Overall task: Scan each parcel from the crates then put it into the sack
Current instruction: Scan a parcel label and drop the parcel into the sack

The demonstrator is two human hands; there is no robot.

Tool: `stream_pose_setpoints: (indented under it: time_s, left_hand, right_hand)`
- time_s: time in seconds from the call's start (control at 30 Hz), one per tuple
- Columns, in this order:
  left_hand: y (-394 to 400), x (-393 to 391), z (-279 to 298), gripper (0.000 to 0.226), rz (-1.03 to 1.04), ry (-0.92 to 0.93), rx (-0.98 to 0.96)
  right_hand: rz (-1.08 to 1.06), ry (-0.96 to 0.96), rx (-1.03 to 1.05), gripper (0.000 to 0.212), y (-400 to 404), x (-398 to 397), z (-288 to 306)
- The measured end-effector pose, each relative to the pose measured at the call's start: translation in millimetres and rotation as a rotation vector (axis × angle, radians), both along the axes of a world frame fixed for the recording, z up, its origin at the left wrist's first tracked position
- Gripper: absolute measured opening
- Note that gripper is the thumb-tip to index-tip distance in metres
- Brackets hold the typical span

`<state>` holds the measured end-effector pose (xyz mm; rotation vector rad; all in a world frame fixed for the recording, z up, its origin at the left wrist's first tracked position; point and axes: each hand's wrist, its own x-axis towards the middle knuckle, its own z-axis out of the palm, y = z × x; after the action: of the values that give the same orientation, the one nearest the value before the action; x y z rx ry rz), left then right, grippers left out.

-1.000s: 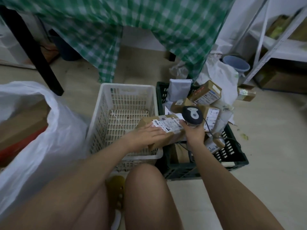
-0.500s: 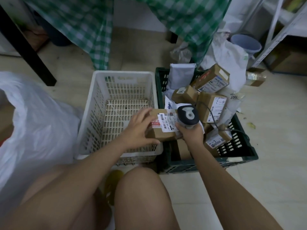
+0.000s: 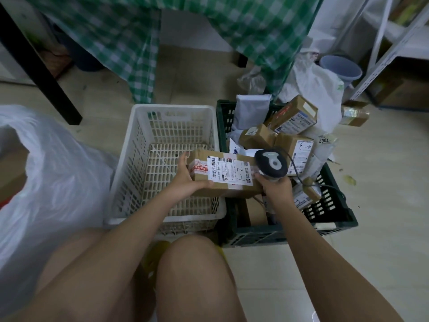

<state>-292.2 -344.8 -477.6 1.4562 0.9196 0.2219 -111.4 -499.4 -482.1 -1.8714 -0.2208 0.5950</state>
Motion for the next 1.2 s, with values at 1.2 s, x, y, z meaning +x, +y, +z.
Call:
stream_pose_setpoints:
  time_s: [1.2]
  left_hand:
    - [29.9, -63.0, 34.2, 0.045, 0.031, 0.143, 0.191]
  right_hand:
    - [0.488, -0.054, -0.007, 0.019, 25.3, -51.0, 43.5]
